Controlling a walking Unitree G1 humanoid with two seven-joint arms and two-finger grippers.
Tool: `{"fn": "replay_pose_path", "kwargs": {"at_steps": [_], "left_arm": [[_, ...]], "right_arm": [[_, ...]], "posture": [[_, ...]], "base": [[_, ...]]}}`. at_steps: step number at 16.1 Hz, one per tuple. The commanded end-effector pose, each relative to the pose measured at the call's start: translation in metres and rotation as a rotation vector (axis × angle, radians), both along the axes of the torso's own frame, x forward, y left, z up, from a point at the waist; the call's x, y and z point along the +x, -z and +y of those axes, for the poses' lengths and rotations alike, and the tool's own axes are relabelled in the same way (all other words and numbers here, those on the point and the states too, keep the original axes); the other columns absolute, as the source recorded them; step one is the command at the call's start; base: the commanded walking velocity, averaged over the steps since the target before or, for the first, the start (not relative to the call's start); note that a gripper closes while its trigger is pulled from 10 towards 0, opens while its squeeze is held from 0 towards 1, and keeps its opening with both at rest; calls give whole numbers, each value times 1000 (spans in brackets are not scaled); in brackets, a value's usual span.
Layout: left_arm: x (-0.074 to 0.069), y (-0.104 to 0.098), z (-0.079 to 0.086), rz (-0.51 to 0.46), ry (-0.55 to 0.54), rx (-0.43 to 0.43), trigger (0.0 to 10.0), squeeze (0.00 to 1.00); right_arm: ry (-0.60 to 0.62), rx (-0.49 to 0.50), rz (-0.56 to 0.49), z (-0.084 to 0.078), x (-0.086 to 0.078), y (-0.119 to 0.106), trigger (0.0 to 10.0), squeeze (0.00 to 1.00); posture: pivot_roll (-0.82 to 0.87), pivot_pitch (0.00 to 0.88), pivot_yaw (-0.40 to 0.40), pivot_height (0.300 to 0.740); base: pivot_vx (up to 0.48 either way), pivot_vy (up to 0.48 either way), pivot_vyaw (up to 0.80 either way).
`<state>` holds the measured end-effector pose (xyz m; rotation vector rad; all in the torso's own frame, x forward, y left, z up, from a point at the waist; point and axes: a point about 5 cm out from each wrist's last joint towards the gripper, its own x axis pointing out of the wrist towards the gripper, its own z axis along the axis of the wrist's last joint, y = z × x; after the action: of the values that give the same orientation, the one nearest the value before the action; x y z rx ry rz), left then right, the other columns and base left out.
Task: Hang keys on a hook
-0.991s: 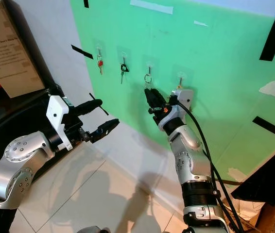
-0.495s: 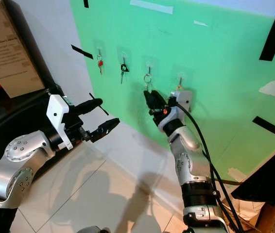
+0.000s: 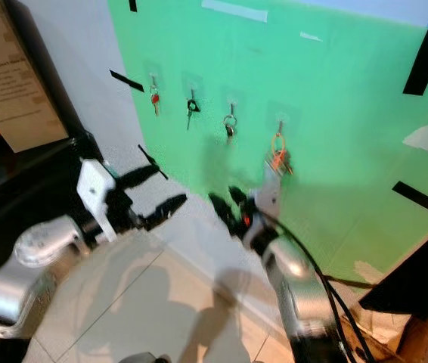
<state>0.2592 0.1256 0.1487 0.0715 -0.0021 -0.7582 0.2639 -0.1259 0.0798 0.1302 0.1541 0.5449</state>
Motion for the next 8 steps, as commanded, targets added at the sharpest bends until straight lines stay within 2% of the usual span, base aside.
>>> {"fn": "replay_pose_path", "kwargs": {"at_steps": [1, 3, 4, 6, 7, 8], "left_arm": [[-2, 11, 3, 7, -66, 52, 10000, 0], [-11, 47, 12, 56, -263, 188, 10000, 0], [-16, 54, 13, 66, -297, 184, 10000, 0], [-20, 61, 10, 62, -336, 201, 10000, 0], [-23, 64, 8, 70, -340, 213, 10000, 0], [-24, 66, 6, 73, -345, 208, 10000, 0]], "right_arm": [[-25, -27, 9, 4, -10, 1, 10000, 1000], [110, -97, 29, -18, -49, 11, 10000, 1000], [218, -127, 39, -31, -61, 14, 10000, 1000], [402, -184, 77, -57, -73, 19, 10000, 1000], [470, -195, 115, -67, -77, 22, 10000, 1000], [499, -173, 153, -69, -78, 23, 10000, 1000]], "posture": [[-46, 0, 48, 740], [-81, 0, 30, 740], [-100, 0, 23, 740], [-112, 0, 22, 740], [-116, 0, 24, 740], [-121, 0, 24, 740]], "base": [[0, 0, 0], [0, 0, 0], [0, 0, 0], [0, 0, 0], [0, 0, 0], [0, 0, 0]]}}
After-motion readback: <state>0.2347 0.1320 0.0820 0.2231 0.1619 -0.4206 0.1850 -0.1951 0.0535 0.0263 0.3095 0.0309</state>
